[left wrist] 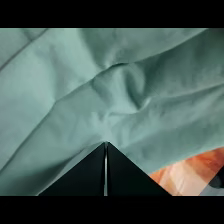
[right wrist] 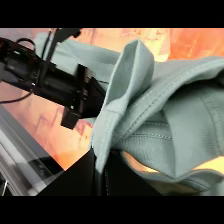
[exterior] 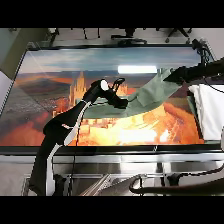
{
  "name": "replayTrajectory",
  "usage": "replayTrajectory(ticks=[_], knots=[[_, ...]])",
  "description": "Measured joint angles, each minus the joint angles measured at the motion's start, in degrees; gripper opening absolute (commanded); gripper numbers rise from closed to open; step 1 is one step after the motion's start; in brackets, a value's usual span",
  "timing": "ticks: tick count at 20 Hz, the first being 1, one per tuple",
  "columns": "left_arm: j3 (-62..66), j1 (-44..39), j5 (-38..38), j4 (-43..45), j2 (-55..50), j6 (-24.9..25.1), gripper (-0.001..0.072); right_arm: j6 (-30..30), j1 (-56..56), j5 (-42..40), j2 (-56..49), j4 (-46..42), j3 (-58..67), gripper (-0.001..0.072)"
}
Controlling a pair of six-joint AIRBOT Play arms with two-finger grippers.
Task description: Fold the shirts.
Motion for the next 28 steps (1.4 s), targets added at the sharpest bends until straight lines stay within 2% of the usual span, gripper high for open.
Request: replayTrajectory(ticks=[3,7,11,14,15,16,17,18,19,22,25,26,27,28], knots=[[2.6,0.5,-1.6,-1.9,1.7,0.0,0.0012,1.2,0.2,0.8,0.6,1.0,1.2,0.0019],[4.0,7.4,-7.4,-3.1,11.6,0.0,0.0012,1.9,4.2,0.3,0.8,4.5,1.7,0.0019],[4.3,18.8,-10.5,-3.6,26.1,0.0,0.0012,1.9,15.8,-6.1,-0.6,5.5,1.8,0.0019],[2.8,26.8,-10.5,-4.1,36.7,-0.4,0.0013,0.3,29.7,-16.2,-5.0,5.0,1.8,0.0031],[1.4,28.9,-9.8,-4.4,39.8,-0.1,0.0012,-0.8,34.7,-20.5,-7.3,4.8,1.8,0.0259],[-0.4,30.7,-9.0,-4.5,42.6,0.4,0.0012,-2.0,39.5,-25.4,-9.9,4.1,1.8,0.0523],[-2.3,32.2,-8.3,-4.8,45.0,0.8,0.0012,-3.0,44.3,-30.9,-13.0,2.8,1.8,0.0481],[-4.4,33.3,-7.6,-4.9,47.1,1.5,0.0012,-3.8,48.3,-35.8,-16.1,1.6,1.8,0.0372],[-6.2,34.1,-7.0,-5.0,48.8,2.1,0.0012,-4.2,51.3,-39.3,-18.4,0.7,1.8,0.0346],[-10.4,35.3,-6.1,-5.2,52.0,4.4,0.0012,-5.2,55.7,-45.2,-20.5,-0.7,1.9,0.0346],[-12.2,35.8,-5.8,-5.2,53.1,5.6,0.0013,-4.5,53.3,-43.6,-17.0,-3.8,2.1,0.035],[-12.5,35.8,-5.8,-5.2,53.3,5.9,0.0012,-3.3,51.3,-41.6,-15.2,-5.4,2.1,0.0425],[-12.7,35.8,-5.7,-5.2,53.5,6.1,0.0012,-1.8,48.9,-39.1,-13.5,-7.2,2.1,0.0552],[-12.9,35.8,-5.7,-5.2,53.5,6.2,0.0012,0.2,46.0,-36.4,-11.6,-9.1,2.1,0.0601]])
